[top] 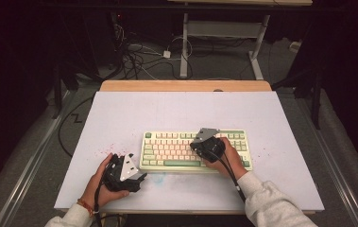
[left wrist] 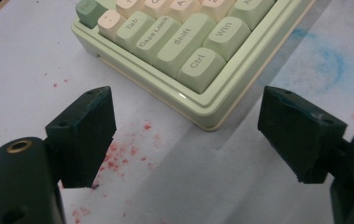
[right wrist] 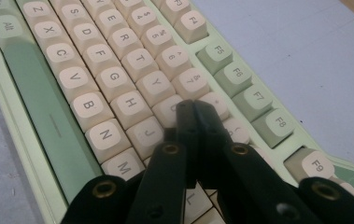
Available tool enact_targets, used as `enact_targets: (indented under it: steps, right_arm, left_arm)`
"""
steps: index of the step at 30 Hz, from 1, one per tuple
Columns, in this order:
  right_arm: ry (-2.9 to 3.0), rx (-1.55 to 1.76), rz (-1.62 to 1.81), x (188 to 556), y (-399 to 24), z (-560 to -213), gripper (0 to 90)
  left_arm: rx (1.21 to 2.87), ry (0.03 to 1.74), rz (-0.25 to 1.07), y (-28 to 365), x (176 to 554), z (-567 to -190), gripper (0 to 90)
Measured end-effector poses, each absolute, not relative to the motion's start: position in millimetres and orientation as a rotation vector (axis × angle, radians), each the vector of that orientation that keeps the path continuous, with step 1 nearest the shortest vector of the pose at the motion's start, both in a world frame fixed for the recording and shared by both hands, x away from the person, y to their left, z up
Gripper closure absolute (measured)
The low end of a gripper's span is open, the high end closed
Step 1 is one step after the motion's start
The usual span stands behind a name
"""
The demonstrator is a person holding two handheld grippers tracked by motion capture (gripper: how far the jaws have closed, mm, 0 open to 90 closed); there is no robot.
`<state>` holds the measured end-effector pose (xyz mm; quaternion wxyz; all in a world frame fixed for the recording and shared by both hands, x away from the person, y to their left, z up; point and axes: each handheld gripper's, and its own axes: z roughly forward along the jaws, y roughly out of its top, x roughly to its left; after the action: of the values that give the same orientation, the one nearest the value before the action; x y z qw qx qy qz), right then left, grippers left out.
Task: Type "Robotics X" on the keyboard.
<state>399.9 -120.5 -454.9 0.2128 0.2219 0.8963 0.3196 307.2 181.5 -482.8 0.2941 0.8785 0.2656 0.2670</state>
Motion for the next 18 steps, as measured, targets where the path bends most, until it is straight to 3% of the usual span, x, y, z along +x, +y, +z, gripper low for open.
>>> enact_targets:
  steps: [11,18]
  right_arm:
    - [2.418,0.653,1.006,393,-130,-444,84.2]
    - [2.375,0.651,1.066,388,-138,-433,71.8]
  left_arm:
    - [2.337,0.71,0.708,182,307,-482,18.1]
    - [2.344,0.709,0.711,182,307,-482,18.1]
